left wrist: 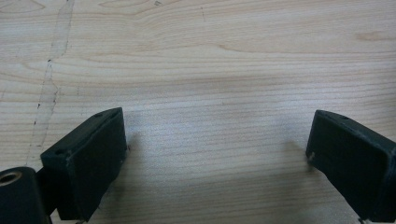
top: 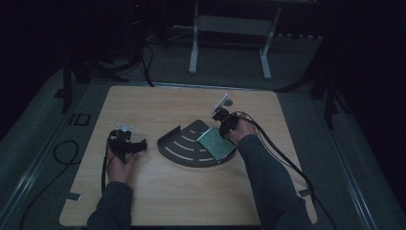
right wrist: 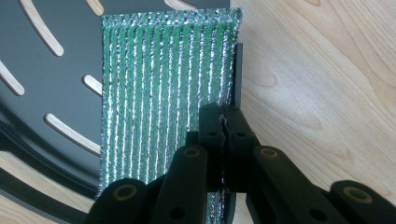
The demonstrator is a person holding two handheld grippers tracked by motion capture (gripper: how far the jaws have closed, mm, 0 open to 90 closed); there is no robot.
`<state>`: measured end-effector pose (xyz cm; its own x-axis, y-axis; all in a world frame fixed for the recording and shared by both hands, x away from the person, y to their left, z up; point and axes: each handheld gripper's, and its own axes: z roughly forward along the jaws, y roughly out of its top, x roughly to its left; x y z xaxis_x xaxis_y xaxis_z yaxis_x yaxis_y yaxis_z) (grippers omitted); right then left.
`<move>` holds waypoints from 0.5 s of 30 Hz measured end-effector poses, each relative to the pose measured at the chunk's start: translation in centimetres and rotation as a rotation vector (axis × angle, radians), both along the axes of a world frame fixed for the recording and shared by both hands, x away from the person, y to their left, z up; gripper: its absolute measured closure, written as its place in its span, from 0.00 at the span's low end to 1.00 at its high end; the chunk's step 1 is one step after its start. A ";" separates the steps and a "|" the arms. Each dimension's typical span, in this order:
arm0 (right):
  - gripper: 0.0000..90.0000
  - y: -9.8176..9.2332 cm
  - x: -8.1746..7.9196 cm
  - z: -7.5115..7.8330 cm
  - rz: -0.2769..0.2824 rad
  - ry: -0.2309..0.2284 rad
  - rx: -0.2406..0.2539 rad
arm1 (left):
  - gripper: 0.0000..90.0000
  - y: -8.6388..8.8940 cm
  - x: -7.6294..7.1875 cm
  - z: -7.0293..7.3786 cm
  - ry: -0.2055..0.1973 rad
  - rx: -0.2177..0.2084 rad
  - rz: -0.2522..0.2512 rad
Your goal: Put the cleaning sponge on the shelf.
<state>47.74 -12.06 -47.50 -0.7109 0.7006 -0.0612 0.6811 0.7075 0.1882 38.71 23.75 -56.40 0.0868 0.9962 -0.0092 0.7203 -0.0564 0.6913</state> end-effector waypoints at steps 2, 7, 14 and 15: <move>0.96 0.0 0.0 -0.1 0.004 -0.001 -0.012 | 0.06 0.0 0.0 0.0 -0.001 0.000 0.000; 0.95 -0.1 -0.2 0.1 0.007 -0.008 0.000 | 0.06 0.0 0.0 0.0 0.000 -0.001 0.000; 0.87 -0.6 -0.7 1.2 -0.002 -0.044 0.020 | 0.06 0.0 0.0 0.0 0.000 -0.001 0.000; 0.85 -0.7 -0.7 1.4 -0.005 -0.051 0.023 | 0.06 0.0 0.0 0.0 0.000 0.000 0.000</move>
<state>47.02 -12.72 -46.14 -0.7039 0.7057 -0.0805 0.6738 0.6993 0.2389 38.71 23.76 -56.40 0.0872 0.9962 -0.0092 0.7206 -0.0567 0.6911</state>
